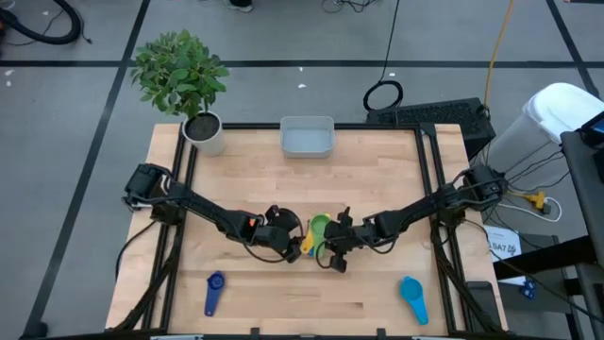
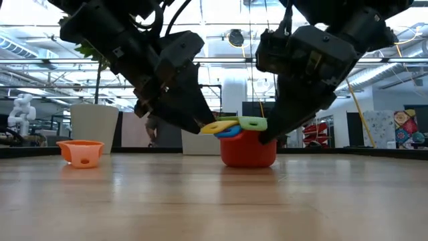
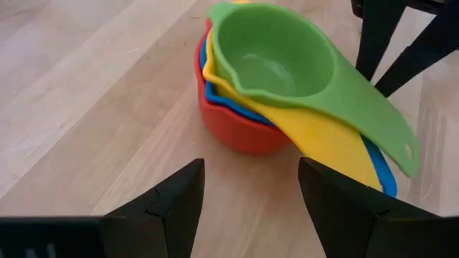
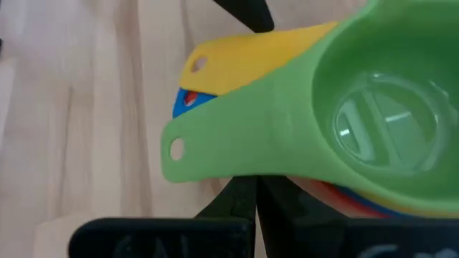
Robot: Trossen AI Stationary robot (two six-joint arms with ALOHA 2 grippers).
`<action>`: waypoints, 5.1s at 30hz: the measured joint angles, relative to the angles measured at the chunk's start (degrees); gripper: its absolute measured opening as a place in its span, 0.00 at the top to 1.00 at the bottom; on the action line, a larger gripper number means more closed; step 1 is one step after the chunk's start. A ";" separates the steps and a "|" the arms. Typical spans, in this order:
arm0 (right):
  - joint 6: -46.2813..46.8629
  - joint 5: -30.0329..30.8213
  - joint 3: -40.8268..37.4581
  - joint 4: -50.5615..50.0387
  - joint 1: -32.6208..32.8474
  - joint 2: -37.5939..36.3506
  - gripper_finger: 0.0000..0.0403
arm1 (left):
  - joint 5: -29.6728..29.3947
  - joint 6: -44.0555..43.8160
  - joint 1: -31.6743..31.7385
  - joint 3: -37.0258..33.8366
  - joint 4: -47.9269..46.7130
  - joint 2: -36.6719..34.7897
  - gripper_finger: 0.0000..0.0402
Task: Nest measuring cups in basket
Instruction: Stack the green measuring cup on top of the yellow measuring cup, then stack the light blue measuring cup on top of the green measuring cup
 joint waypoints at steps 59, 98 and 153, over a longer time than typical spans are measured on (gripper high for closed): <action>9.02 -12.01 3.82 -59.41 20.52 -21.69 1.00 | -7.78 7.43 -9.36 -0.01 -31.39 -16.76 0.43; 51.36 -10.03 1.00 -52.51 39.10 -17.36 0.60 | -9.23 7.14 -11.26 -0.02 -30.95 -16.72 0.43; 41.40 15.46 -6.01 -25.07 18.64 -16.11 1.00 | -9.70 6.01 -12.52 -0.02 -30.92 -16.68 0.43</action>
